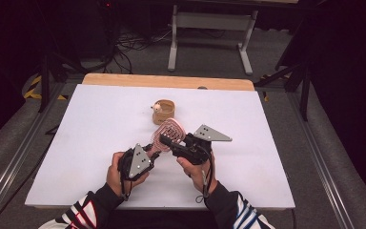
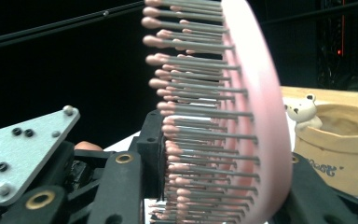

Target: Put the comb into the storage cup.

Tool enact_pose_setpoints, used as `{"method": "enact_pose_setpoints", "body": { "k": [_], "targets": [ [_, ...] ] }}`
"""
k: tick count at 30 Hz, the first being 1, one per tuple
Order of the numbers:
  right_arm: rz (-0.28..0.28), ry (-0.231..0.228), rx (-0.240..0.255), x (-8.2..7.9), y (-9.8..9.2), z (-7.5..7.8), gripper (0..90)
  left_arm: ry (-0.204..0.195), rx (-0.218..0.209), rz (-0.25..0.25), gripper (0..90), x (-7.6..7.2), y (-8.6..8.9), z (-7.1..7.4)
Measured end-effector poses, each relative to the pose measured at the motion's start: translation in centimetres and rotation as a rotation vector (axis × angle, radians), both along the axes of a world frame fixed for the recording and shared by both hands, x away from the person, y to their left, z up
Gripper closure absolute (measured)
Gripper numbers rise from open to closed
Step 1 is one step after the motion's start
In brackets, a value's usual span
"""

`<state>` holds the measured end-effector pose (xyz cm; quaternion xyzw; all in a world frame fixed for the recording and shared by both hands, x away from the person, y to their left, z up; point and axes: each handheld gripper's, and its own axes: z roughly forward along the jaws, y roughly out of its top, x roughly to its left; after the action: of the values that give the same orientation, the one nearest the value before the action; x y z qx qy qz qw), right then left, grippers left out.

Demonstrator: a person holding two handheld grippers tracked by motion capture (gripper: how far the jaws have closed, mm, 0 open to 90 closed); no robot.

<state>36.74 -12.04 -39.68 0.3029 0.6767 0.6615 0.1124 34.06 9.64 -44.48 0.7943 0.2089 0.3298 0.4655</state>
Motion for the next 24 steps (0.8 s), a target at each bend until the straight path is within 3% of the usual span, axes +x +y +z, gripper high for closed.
{"method": "enact_pose_setpoints", "body": {
  "k": [14,22,24],
  "targets": [
    [-0.002,-0.095,-0.04,-1.1,0.3,0.5,63.1,-0.003,0.0,-0.038,67.1,-0.1,-0.1,0.0],
    [-0.022,-0.127,-0.048,-1.1,-0.3,0.8,63.3,0.034,0.012,-0.076,55.3,0.1,-0.2,-0.1],
    [-0.034,-0.142,-0.053,-1.2,-0.7,1.1,63.3,0.063,-0.003,-0.089,52.0,0.3,0.0,-0.1]
  ]
}}
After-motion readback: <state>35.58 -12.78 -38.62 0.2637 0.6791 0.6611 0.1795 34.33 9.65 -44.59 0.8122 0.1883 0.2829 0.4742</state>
